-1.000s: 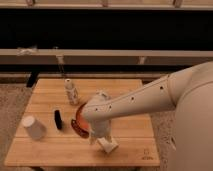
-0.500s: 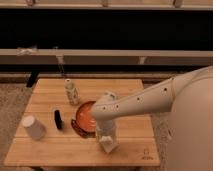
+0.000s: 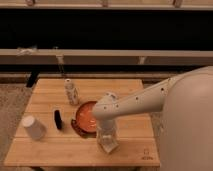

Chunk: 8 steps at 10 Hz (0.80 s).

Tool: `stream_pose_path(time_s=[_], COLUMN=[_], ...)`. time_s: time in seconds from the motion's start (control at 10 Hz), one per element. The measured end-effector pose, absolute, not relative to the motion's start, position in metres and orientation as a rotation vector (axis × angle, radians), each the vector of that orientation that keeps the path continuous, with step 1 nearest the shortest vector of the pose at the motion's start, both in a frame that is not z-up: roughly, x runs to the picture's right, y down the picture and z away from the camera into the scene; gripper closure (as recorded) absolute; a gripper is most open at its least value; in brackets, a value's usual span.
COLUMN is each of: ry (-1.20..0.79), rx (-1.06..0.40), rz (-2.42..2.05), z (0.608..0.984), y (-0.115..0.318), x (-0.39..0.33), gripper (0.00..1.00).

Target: Wipe the white sponge on the table

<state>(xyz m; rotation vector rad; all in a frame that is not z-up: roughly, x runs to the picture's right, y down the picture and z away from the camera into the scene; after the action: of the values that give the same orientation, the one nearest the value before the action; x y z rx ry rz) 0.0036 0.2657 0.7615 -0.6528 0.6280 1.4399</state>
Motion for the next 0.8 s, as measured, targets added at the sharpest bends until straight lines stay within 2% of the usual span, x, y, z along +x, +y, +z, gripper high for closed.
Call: stream_pose_path(time_s=[0.2,0.3,0.8], ry=[0.634,0.637,0.654], rx=[-0.663,-0.667,-0.686], rz=[1.437,1.435,1.443], z=[0.7647,0.7655,0.7663], y=[0.2689,0.2697,0.2713], x=[0.0004,0.0004,0.0016], gripper=[0.37,0.44,0.95])
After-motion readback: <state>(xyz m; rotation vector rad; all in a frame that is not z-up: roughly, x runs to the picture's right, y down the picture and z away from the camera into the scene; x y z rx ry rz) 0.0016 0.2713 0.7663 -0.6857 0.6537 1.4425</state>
